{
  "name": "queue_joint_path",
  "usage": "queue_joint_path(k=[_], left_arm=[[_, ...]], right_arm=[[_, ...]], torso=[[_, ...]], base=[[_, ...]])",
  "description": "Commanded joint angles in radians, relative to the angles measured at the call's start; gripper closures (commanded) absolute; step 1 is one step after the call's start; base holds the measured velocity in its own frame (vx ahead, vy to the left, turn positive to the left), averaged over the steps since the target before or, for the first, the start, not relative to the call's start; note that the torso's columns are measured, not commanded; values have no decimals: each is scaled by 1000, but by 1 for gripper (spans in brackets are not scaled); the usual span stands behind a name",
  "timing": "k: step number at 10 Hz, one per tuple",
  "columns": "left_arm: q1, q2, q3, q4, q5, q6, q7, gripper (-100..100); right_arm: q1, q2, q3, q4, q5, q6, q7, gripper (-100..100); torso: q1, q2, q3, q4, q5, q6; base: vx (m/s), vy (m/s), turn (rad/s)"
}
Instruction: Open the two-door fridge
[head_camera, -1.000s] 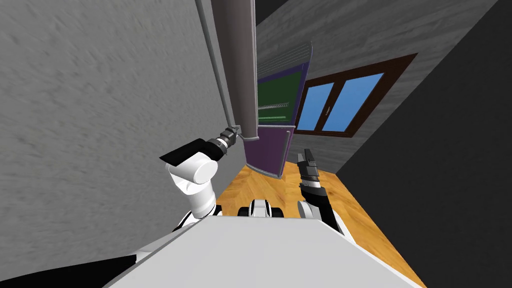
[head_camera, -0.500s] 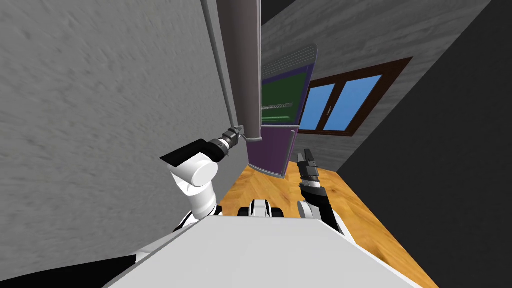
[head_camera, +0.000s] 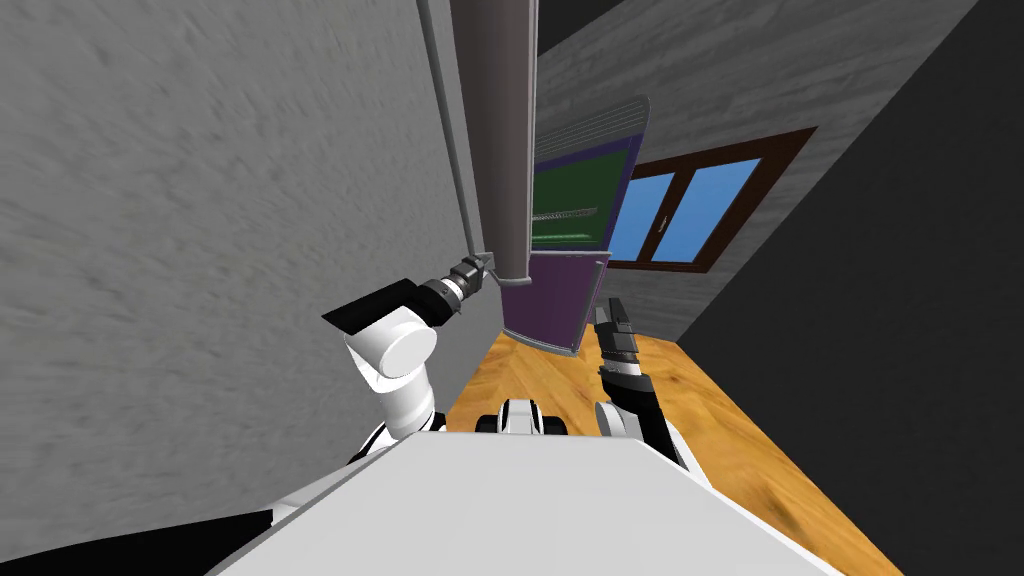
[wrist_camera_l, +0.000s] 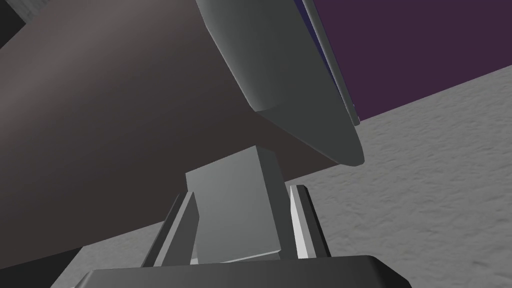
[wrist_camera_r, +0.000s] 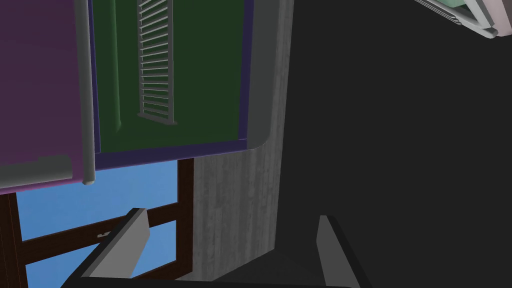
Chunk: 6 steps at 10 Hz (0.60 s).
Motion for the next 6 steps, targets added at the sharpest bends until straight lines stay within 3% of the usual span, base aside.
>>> queue_joint_path(k=[1,5,6], left_arm=[[-7,-4,-3,-2,20,-11,-6,100],[-7,-11,-19,-6,58,-11,-12,100],[-30,-18,-9,-4,62,29,-12,-100]], right_arm=[[0,0,0,0,0,0,0,0],[0,0,0,0,0,0,0,0],[0,0,0,0,0,0,0,0]], torso=[[-3,-1,-1,0,0,0],[-4,-1,0,0,-1,0],[-3,-1,-1,-1,0,1]], base=[[24,219,-70],[3,239,-54],[-31,121,15]])
